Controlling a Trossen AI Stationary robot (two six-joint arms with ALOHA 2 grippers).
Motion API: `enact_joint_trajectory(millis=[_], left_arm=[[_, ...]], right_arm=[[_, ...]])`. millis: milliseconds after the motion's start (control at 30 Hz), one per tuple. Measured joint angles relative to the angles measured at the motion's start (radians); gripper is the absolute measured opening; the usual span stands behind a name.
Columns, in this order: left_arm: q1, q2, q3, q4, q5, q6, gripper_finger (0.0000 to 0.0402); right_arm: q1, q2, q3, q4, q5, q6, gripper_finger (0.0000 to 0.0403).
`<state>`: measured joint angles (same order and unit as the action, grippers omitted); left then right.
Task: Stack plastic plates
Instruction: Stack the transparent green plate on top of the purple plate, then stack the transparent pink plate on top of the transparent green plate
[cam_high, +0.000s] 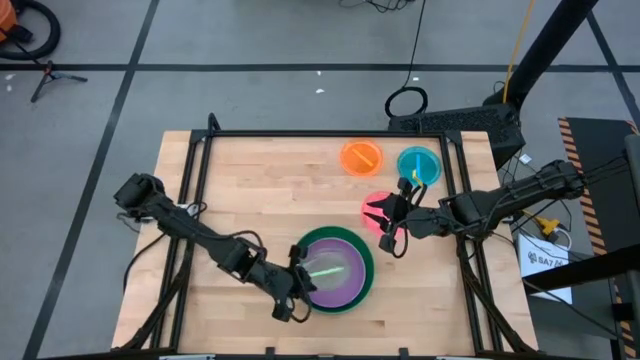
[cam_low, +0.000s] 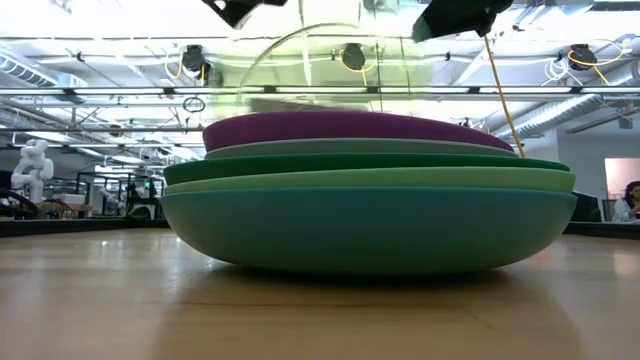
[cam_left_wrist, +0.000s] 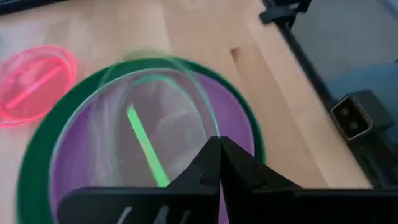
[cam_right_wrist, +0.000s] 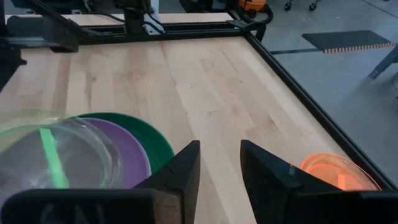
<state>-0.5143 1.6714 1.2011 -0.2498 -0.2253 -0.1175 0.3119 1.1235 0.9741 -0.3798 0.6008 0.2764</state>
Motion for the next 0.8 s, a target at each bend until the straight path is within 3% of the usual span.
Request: enact_joint_trajectory(millis=[133, 467, 800], left_arm=[[0.019, 0.01, 0.0, 0.013, 0.042, -0.014, 0.0011], [0.062, 0.009, 0.0, -0.009, 0.096, -0.012, 0.008], [0.103, 0.001, 0.0, -0.047, 0.098, 0.103, 0.0087]], right_arm=[[0.0, 0.0, 0.0, 0.0, 0.001, 0.0, 0.0107], [0.0, 0.0, 0.0, 0.0, 0.001, 0.0, 0.0107], [0.0, 0.0, 0.0, 0.0, 0.001, 0.0, 0.0107]])
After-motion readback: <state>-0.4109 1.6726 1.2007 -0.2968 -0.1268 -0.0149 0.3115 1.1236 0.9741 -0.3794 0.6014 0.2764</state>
